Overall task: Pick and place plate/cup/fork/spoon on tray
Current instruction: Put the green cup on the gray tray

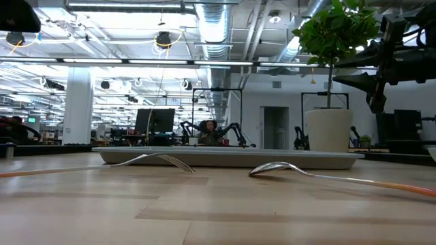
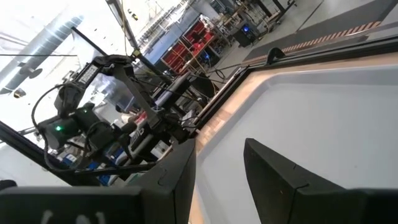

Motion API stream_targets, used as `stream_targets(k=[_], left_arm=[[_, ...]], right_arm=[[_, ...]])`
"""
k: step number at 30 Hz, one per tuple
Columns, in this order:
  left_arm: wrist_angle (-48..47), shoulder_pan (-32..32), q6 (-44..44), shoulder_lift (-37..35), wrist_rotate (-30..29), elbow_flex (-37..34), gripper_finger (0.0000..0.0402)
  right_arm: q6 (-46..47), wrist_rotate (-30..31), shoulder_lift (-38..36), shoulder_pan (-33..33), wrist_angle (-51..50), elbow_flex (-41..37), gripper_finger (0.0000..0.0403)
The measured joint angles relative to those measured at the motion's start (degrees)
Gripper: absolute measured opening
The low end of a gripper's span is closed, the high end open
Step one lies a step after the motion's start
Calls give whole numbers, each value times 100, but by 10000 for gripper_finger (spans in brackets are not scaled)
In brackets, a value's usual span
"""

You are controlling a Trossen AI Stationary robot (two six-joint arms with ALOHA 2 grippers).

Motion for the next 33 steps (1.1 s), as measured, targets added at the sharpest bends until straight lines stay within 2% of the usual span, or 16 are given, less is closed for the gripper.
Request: stream_targets(k=[7,17,33], left_arm=[[323,-278,-31,105,-415,0,167],[195,-501,-257,105,-1118,-10,167],[1475,-524,-939,101,-781,-1230,167]], right_arm=[[-2,2,2,0,0,-2,161],[-3,2,2,0,0,-2,161],[-20,4,2,1,0,-4,161]])
